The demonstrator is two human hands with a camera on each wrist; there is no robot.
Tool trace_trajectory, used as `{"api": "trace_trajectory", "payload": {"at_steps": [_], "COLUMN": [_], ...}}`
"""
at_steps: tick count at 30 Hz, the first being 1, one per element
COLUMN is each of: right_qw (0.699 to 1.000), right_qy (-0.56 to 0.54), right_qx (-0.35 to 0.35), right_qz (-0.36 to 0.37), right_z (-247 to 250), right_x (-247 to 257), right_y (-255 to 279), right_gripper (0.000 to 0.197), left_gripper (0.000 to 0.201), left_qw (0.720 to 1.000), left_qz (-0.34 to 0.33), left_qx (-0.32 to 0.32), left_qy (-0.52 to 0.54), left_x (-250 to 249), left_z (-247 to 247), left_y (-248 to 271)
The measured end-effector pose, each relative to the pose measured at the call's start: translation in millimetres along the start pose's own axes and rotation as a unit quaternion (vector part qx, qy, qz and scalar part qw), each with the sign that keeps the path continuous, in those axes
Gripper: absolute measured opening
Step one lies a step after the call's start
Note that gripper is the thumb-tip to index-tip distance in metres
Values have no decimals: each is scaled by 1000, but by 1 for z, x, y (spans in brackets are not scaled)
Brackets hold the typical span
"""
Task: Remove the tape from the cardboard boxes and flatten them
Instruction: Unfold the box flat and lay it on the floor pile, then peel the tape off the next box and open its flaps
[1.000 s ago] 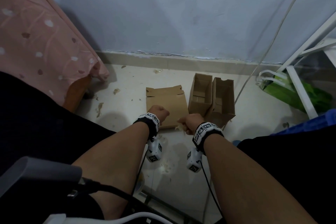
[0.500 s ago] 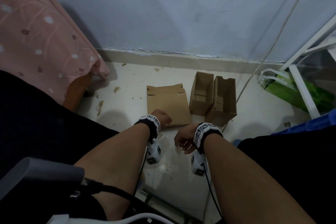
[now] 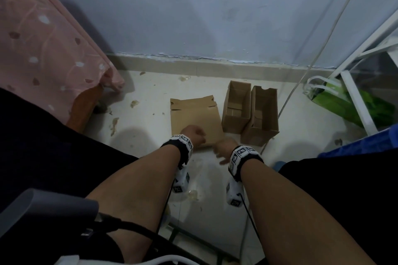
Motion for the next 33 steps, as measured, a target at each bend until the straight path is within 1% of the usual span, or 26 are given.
{"api": "trace_trajectory", "payload": {"at_steps": [1,2,3,4,5,7,8,11,14,17,19,21,23,25,28,31,33], "right_qw": [996,985,969,954,944,938,940,953,956,958,948,930,919,915,897,895,902], "right_qy": [-3,-49,-109,-137,-150,-150,-142,-52,-14,-12,-50,-82,-84,-65,-2,28,43], "right_qx": [-88,-158,-214,-259,-285,-298,-292,-268,-256,-240,-271,-329,-366,-387,-436,-442,-427], "right_qz": [30,50,61,66,69,94,110,134,145,155,156,142,121,98,72,54,47], "right_z": [13,26,38,48,57,70,73,73,74,74,79,85,89,91,93,89,85], "right_x": [4,4,3,1,2,2,3,4,2,3,2,0,-6,-13,-27,-48,-62], "right_y": [-2,-6,-7,-12,-13,-20,-26,-49,-60,-60,-55,-45,-37,-31,-27,-31,-33], "right_gripper": [31,29,31,36,44,59,62,55,50,53,54,56,53,51,45,32,35], "left_gripper": [33,45,53,59,62,61,60,57,61,60,55,51,52,55,66,72,70], "left_qw": [1000,999,998,997,994,987,984,977,978,979,977,977,977,977,971,949,932], "left_qz": [-13,-26,-48,-70,-97,-147,-167,-202,-192,-185,-190,-187,-185,-185,-184,-198,-221], "left_qx": [-15,-28,-39,-42,-43,-35,-31,-19,6,14,7,3,8,20,40,22,21], "left_qy": [1,3,-1,-12,-26,-49,-55,-59,-86,-88,-96,-100,-101,-107,-149,-246,-287], "left_x": [-8,-17,-27,-38,-48,-66,-76,-91,-95,-92,-89,-85,-84,-83,-83,-88,-98], "left_z": [0,1,2,3,3,1,0,-9,-20,-24,-27,-28,-33,-40,-54,-68,-78], "left_y": [-4,-6,-9,-10,-14,-20,-22,-30,-38,-44,-49,-54,-57,-61,-69,-79,-83]}}
Point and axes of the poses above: each hand's wrist, its own y-axis away from the middle knuckle, its own z-axis out of the back of the hand, x = y × z, the point moved 4 cm from there along -y, towards the middle knuckle, and after that the axes turned 8 degrees about -z, right-handed, at the moved point
